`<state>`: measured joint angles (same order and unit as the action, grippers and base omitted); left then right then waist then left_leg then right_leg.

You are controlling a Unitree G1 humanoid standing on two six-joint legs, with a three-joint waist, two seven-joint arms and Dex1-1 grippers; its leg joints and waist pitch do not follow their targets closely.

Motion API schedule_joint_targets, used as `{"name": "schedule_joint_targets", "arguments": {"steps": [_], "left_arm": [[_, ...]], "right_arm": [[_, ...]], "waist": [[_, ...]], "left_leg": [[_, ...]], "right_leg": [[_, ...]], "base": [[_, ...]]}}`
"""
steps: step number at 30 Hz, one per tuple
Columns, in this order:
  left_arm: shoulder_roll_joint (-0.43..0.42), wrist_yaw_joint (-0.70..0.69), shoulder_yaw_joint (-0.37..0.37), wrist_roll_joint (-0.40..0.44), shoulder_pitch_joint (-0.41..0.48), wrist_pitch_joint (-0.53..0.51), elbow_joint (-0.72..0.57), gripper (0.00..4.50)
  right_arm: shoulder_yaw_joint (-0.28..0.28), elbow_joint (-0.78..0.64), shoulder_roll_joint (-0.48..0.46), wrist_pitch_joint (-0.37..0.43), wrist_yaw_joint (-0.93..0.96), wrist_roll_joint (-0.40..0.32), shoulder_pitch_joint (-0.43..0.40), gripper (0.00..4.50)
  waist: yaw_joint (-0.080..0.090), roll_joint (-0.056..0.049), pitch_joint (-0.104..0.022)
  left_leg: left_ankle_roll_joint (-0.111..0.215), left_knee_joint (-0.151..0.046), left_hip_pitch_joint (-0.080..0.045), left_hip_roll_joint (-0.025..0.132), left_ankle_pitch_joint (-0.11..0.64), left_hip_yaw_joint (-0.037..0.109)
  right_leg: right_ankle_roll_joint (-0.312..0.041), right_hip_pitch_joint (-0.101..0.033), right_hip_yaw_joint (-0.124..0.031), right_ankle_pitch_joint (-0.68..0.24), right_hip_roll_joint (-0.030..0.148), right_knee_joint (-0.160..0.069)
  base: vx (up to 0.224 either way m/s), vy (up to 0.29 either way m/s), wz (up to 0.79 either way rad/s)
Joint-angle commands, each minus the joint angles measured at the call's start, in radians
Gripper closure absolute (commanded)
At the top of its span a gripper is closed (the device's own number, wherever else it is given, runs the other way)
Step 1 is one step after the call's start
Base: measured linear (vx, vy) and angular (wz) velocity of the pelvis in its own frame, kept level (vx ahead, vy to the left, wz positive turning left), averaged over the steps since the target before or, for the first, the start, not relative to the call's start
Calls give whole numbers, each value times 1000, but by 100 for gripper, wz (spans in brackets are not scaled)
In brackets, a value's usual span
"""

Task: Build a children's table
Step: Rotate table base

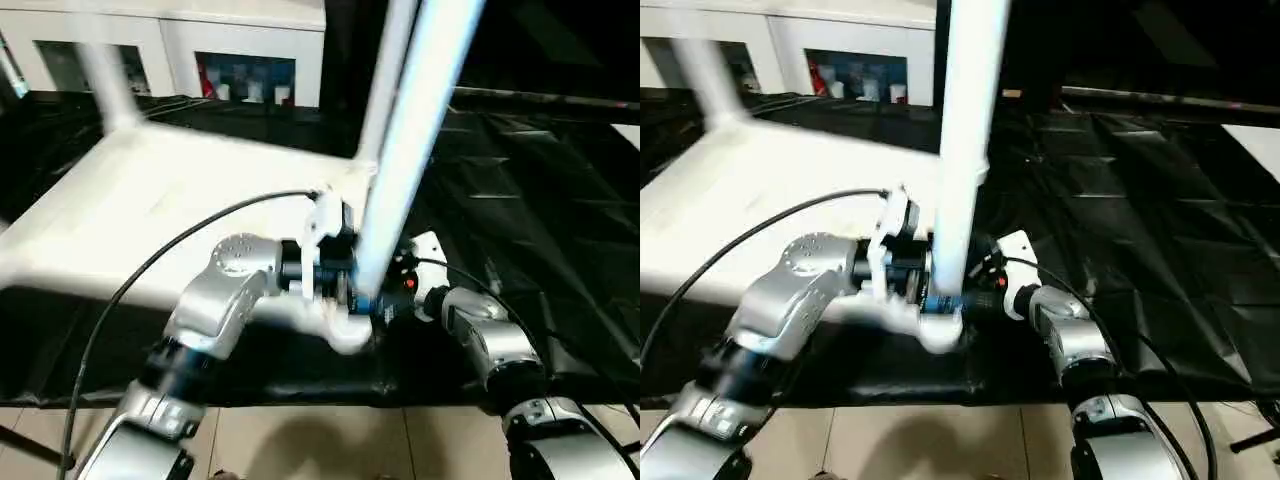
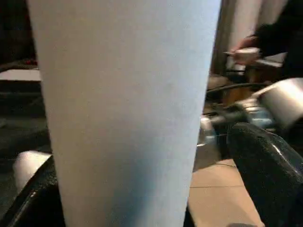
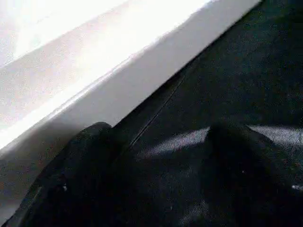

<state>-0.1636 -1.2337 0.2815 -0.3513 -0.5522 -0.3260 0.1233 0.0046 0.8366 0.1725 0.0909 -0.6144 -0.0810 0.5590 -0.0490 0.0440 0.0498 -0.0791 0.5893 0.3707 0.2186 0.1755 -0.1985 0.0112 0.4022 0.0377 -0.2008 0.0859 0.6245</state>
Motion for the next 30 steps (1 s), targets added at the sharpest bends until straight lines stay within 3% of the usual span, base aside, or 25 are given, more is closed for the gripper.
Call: {"name": "schedule_joint_targets", "arguments": {"steps": [1, 4, 6, 8, 12, 21, 22, 27, 30], "left_arm": [[30, 8, 41, 26, -7, 30, -16, 5], [41, 44, 42, 72, -16, 85, 29, 5], [42, 192, 27, 194, -68, 190, 180, 5], [27, 244, 24, 234, -87, 235, 233, 5], [-40, 212, 29, 253, -83, 244, 254, 5], [-208, -41, 78, 193, 13, 178, 155, 5], [-223, -48, 83, 200, 18, 182, 157, 5], [-251, -8, 88, 285, -15, 237, 246, 42], [-266, 5, 106, 334, -37, 264, 310, 66]], "right_arm": [[-19, 4, 4, -26, 17, -8, 39, 66], [-22, 13, 4, -34, 26, -7, 45, 66], [-33, 10, 13, -42, 57, -6, 49, 66], [-38, 5, 19, -47, 64, -3, 47, 66], [-37, -42, 42, -40, 42, -8, 18, 66], [3, -287, 180, 19, -180, -39, -123, 66], [8, -318, 202, 23, -210, -42, -139, 66], [39, -489, 312, 74, -339, -65, -222, 66], [53, -585, 355, 126, -394, -83, -263, 66]], "waist": [[-4, -7, -67], [-9, -6, -64], [-7, -9, -64], [-9, -9, -66], [-12, -8, -67], [-18, -14, -66], [-21, -19, -63], [-35, -8, -57], [-37, -9, -57]], "left_leg": [[37, -60, -16, 11, 151, 0], [30, -62, -17, 11, 178, 0], [22, -62, -18, 9, 194, 0], [16, -63, -19, 8, 198, 3], [17, -62, -15, 7, 180, 4], [34, -62, -18, 9, 179, 2], [33, -64, -19, 11, 188, 3], [32, -66, -19, 10, 230, 3], [20, -68, -17, 11, 241, 6]], "right_leg": [[-297, -53, -30, 28, 34, -58], [-276, -53, -31, -21, 37, -64], [-253, -50, -31, -41, 32, -68], [-235, -53, -31, -55, 35, -69], [-241, -53, -30, -45, 36, -65], [-266, -50, -30, -7, 31, -59], [-264, -48, -29, -14, 31, -62], [-224, -47, -32, -118, 34, -75], [-206, -46, -33, -161, 38, -76]], "base": [[0, 0, 0], [0, 0, 0], [0, 0, 0], [0, 0, 0], [0, 0, 0], [0, 0, 0], [0, 0, 0], [0, 0, 0], [0, 0, 0]]}}
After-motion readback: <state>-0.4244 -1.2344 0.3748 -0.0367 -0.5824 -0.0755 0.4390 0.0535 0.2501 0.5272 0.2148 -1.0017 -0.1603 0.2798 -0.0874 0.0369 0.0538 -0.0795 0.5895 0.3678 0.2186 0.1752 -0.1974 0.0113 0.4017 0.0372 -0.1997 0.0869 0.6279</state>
